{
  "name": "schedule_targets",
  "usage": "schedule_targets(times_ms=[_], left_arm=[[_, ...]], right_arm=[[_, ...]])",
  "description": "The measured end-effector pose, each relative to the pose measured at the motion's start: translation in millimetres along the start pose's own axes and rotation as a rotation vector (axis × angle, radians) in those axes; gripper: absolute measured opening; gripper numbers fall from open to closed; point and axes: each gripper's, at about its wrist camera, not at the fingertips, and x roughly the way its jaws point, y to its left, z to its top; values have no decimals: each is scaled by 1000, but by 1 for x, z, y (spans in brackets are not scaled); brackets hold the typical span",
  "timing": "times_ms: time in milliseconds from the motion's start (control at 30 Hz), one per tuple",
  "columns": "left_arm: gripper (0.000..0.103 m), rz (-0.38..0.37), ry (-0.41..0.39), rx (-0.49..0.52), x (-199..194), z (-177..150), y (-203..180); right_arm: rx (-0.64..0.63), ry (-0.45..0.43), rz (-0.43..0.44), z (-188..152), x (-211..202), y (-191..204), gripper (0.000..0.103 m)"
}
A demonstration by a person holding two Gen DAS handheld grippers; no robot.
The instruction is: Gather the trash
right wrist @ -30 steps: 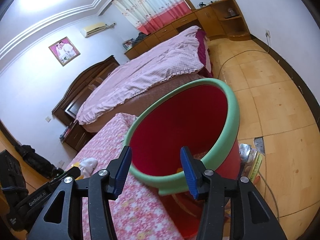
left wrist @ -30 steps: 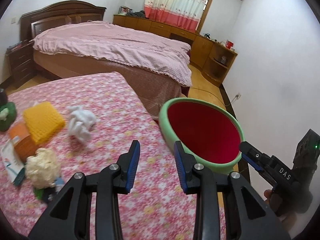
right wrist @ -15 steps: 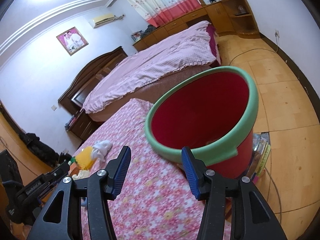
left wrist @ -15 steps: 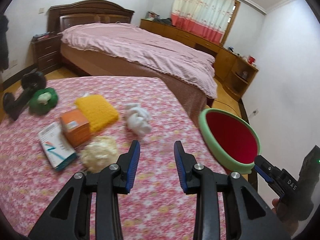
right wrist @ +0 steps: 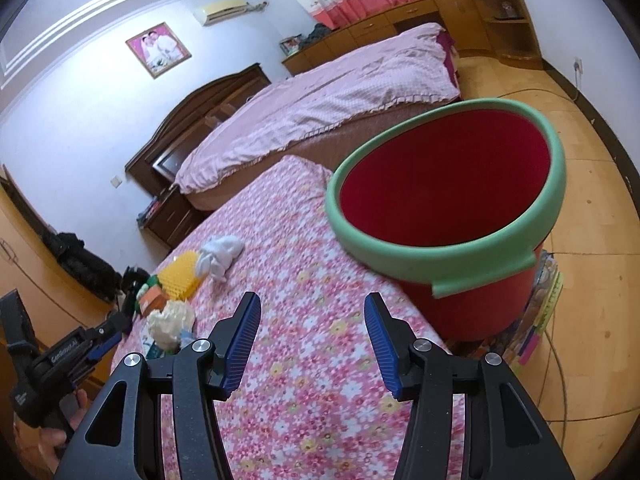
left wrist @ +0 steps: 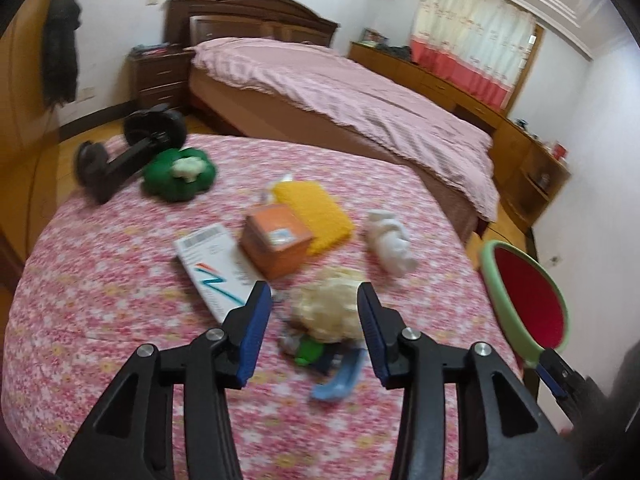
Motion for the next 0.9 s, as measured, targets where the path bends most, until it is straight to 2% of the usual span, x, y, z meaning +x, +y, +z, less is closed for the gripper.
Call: schedule_targets(times_ms=[67,133,400,533,667,900], left_arm=[[55,66,2,-16,6,0,9],[56,115,5,-27,13,0,17],[57,154,100,-80,53,4,34],[61,209,85,-64,62,7,33],[62,198,122,-111,77,8,44],[63,171,108,-115,82,7,51]], right_arm=[[-1,9,-1,-2,3,0,55],[1,18,-2,-3,6,-1,56],[21,48,-14,-6,19,-9,56],[29,57,-19,-6,23,-14,56],[37,65,-18,-7,27,-18,56],[39,69,-18,-7,30,-20,56]])
